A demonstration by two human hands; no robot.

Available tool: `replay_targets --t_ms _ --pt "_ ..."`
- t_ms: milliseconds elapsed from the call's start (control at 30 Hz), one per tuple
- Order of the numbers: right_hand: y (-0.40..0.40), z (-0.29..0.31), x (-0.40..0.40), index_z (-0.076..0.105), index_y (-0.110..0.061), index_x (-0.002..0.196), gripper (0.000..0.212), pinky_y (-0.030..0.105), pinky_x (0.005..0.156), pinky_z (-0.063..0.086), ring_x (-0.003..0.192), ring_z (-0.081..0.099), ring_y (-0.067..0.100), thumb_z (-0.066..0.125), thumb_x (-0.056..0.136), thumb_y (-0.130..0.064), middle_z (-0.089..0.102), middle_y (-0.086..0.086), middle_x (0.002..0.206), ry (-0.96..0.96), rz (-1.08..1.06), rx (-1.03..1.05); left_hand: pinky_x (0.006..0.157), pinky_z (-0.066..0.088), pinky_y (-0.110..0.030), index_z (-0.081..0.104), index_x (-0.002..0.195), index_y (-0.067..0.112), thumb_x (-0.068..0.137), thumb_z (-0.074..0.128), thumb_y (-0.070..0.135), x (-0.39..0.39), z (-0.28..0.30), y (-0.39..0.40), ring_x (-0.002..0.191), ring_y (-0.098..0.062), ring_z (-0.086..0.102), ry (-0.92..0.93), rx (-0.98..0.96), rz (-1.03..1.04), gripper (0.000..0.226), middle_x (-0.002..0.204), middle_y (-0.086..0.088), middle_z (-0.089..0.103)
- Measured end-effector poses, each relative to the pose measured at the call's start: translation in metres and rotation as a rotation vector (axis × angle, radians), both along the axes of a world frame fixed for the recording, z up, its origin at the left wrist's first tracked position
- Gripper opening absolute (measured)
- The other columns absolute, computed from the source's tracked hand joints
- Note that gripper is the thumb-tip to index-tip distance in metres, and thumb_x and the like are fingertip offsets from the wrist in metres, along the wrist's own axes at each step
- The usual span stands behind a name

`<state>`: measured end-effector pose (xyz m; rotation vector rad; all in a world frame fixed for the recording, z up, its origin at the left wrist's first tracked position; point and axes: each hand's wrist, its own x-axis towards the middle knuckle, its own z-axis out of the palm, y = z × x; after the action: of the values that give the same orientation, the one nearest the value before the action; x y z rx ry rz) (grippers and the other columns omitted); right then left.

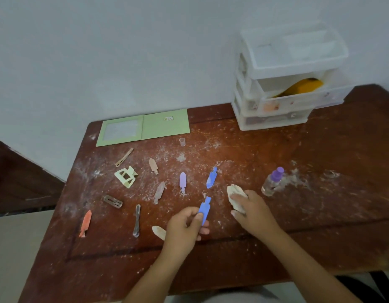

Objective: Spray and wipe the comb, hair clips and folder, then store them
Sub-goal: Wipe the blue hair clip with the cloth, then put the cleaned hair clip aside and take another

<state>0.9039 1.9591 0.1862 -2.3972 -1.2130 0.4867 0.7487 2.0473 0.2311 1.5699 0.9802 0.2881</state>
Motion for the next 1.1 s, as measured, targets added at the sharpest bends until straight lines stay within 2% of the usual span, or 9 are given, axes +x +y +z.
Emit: replay_targets --t_ms 167,300,367,400,433,533,833,967,1100 --pt "0.001 0.0 0.007 0.039 -0.024 0.137 0.049 0.039 0.107 0.026 0.132 0.028 0.029 0.051 0.089 -0.028 0.03 0.013 0.144 -0.049 0.046 0.014 0.062 0.046 -0.021 0.059 0.064 0.021 0.089 0.05 0.004 0.014 0.0 0.012 0.064 -0.008 0.052 -0.005 0.077 0.073 0.032 0.069 0.007 0.058" --pt "0.0 0.013 0.021 0.064 -0.014 0.106 0.044 0.043 0.078 0.054 0.099 0.062 0.028 0.044 0.074 -0.036 0.063 0.012 0.109 -0.174 0.061 0.234 0.062 0.039 -0.012 0.057 0.058 0.02 0.088 0.052 0.005 0.036 0.013 0.023 0.067 -0.009 0.046 -0.016 0.093 0.054 0.034 0.058 0.008 0.055" --pt "0.004 0.03 0.03 0.068 -0.017 0.097 0.04 0.028 0.077 0.049 0.098 0.061 0.016 0.042 0.074 -0.037 0.066 0.005 0.101 -0.236 0.055 0.381 0.076 0.029 -0.015 0.056 0.058 0.023 0.089 0.052 0.007 0.053 0.025 0.027 0.061 -0.001 0.046 -0.021 0.143 0.01 0.035 0.053 0.01 0.054" --pt "0.007 0.041 0.037 0.069 -0.016 0.096 0.039 0.022 0.078 0.046 0.1 0.055 0.011 0.043 0.074 -0.036 0.066 0.004 0.1 -0.255 0.042 0.462 0.108 0.03 -0.029 0.061 0.064 0.022 0.088 0.053 0.007 0.062 0.031 0.03 0.055 0.001 0.048 -0.028 0.181 0.001 0.03 0.052 0.011 0.054" --pt "0.009 0.053 0.045 0.069 -0.015 0.095 0.038 0.017 0.082 0.042 0.1 0.049 0.01 0.044 0.074 -0.035 0.066 0.004 0.1 -0.285 0.021 0.542 0.09 0.044 -0.028 0.067 0.075 0.019 0.088 0.054 0.008 0.072 0.037 0.034 0.052 0.004 0.05 -0.052 0.21 -0.003 0.021 0.052 0.01 0.054" --pt "0.014 0.083 0.087 0.069 -0.005 0.091 0.036 0.011 0.093 0.031 0.096 0.047 0.012 0.047 0.076 -0.028 0.067 0.011 0.094 -0.374 -0.077 0.723 0.055 0.042 -0.007 0.067 0.102 0.009 0.087 0.056 0.005 0.107 0.052 0.043 0.056 -0.003 0.05 -0.135 0.265 0.006 0.019 0.058 0.005 0.047" --pt "0.036 0.099 0.228 0.071 -0.001 0.081 0.043 0.055 0.082 0.047 0.084 0.068 0.034 0.044 0.069 -0.033 0.071 0.015 0.084 -0.714 -0.263 0.522 0.057 0.036 -0.007 0.065 0.101 0.009 0.083 0.058 0.01 0.25 0.1 0.057 0.062 -0.006 0.048 -0.165 0.56 -0.136 0.019 0.064 0.009 0.051" --pt "0.034 0.077 0.25 0.071 -0.003 0.07 0.037 0.037 0.1 0.025 0.084 0.067 0.029 0.047 0.07 -0.031 0.071 0.013 0.075 -0.685 -0.242 0.661 0.06 0.035 -0.014 0.064 0.106 0.008 0.087 0.052 0.015 0.301 0.107 0.054 0.089 -0.021 0.062 -0.003 0.693 -0.263 0.023 0.09 -0.009 0.07" --pt "0.03 0.07 0.251 0.072 -0.003 0.075 0.036 0.046 0.096 0.037 0.083 0.068 0.03 0.047 0.073 -0.029 0.071 0.012 0.079 -0.651 -0.201 0.704 0.079 0.043 -0.028 0.063 0.104 0.007 0.092 0.047 0.025 0.323 0.103 0.053 0.101 -0.028 0.06 0.235 0.85 -0.389 0.026 0.103 -0.015 0.068"
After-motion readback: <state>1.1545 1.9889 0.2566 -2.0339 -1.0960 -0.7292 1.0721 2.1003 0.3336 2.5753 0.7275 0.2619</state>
